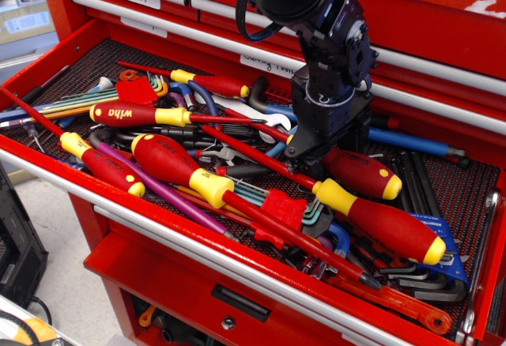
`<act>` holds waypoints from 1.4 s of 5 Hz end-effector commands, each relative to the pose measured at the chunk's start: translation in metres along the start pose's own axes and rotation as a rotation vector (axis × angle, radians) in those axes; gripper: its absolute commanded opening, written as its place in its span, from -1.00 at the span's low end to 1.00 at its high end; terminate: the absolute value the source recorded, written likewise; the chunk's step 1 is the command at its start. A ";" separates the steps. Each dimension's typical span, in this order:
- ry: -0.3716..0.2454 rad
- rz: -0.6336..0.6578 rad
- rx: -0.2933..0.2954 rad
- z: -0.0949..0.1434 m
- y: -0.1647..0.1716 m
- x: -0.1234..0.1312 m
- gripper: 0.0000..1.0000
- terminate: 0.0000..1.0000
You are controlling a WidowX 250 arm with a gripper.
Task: Pick up red srewdriver
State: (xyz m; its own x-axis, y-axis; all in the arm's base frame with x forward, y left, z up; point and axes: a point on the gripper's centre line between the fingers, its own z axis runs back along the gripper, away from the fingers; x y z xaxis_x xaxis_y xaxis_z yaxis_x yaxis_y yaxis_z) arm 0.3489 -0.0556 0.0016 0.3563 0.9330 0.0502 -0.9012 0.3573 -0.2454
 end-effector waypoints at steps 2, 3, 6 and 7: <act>-0.011 -0.004 -0.027 0.007 -0.004 0.000 -1.00 -1.00; -0.063 -0.015 0.017 0.025 -0.008 -0.007 -1.00 -1.00; -0.238 0.047 0.082 0.078 -0.009 -0.029 -1.00 -1.00; -0.226 0.050 0.086 0.105 -0.008 -0.022 -1.00 -1.00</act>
State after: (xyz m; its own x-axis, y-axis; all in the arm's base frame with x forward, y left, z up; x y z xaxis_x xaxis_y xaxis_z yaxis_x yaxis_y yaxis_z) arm 0.3110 -0.0719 0.0843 0.2587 0.9274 0.2703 -0.9524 0.2916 -0.0889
